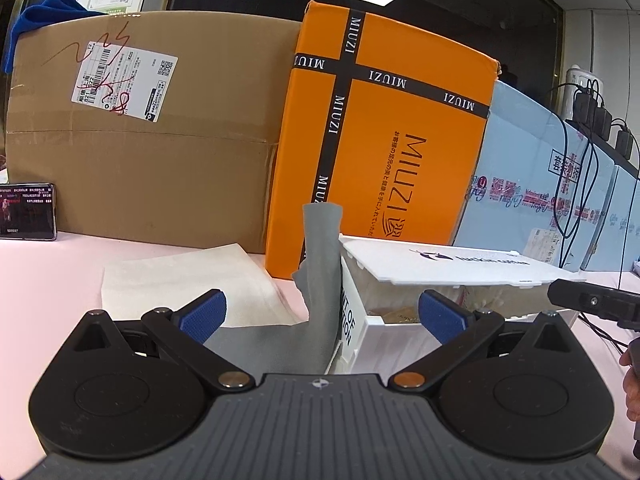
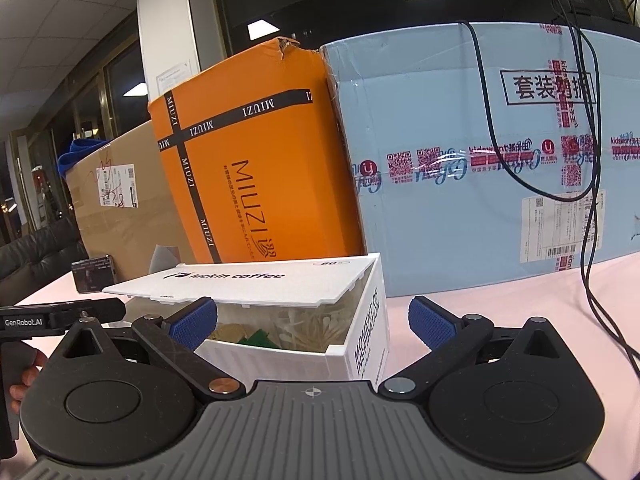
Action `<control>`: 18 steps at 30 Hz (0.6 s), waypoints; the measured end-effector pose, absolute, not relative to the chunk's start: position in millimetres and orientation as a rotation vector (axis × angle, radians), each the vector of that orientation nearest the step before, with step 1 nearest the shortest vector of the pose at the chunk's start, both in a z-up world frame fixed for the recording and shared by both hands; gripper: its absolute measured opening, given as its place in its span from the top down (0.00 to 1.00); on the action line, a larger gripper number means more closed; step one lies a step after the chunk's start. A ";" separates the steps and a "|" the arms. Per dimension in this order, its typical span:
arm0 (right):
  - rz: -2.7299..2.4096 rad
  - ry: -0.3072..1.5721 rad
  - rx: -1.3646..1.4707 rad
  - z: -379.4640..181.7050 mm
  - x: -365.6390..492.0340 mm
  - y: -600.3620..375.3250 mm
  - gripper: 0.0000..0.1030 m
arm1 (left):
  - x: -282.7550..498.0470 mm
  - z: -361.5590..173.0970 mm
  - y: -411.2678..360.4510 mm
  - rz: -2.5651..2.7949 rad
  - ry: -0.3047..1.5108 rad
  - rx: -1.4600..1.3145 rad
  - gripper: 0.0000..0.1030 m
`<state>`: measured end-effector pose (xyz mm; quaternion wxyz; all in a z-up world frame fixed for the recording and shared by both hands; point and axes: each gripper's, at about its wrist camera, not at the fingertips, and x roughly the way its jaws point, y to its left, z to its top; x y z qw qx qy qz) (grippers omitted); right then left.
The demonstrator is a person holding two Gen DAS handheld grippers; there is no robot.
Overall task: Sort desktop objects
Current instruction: 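Press the closed lid flat and pull the right gripper back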
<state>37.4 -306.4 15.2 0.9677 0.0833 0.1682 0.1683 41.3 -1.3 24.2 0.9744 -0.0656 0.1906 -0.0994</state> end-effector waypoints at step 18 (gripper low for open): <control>0.338 0.376 0.156 8.1 38.2 -304.1 0.00 | 30.5 22.7 4.1 -0.187 0.319 -0.150 0.00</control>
